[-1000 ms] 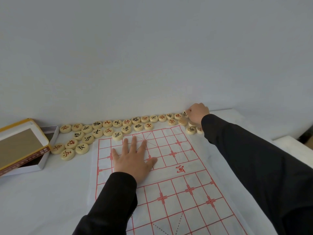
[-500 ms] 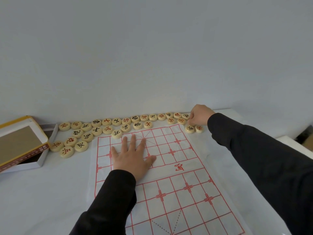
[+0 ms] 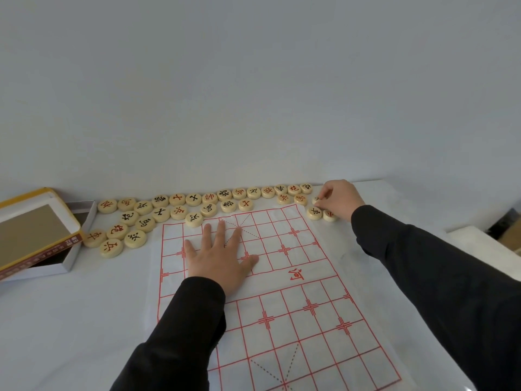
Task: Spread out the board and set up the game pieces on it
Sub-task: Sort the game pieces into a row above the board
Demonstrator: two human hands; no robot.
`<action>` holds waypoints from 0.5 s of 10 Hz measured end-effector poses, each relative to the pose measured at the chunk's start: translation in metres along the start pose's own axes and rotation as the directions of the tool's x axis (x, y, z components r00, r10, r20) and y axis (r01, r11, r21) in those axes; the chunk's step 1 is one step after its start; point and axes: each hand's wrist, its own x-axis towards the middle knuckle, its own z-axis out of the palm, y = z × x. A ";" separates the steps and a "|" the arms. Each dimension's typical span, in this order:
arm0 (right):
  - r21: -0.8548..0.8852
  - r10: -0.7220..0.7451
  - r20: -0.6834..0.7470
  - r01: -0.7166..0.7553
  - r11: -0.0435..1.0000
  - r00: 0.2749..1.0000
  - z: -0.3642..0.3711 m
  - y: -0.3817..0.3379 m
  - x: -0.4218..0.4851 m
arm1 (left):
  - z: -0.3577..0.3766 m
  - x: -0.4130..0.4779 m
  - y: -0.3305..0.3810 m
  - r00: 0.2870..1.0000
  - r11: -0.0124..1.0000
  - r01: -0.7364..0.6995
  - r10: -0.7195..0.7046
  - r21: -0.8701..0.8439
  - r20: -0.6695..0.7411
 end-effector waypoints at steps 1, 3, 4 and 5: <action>0.070 0.025 -0.145 -0.015 0.997 0.989 0.002 0.008 -0.012 | 0.000 0.000 0.000 1.000 1.000 0.003 -0.003 -0.003 0.005; 0.040 -0.026 -0.189 0.034 0.999 0.982 0.003 0.023 -0.042 | -0.001 -0.001 0.000 1.000 1.000 -0.003 0.003 -0.004 0.005; 0.076 -0.017 -0.158 0.030 0.997 0.987 0.010 0.025 -0.047 | -0.001 -0.001 0.001 1.000 1.000 -0.001 0.002 -0.004 0.009; 0.169 -0.012 -0.196 0.045 0.985 0.980 0.012 0.016 -0.042 | -0.001 0.000 0.000 1.000 1.000 -0.004 0.005 -0.004 0.011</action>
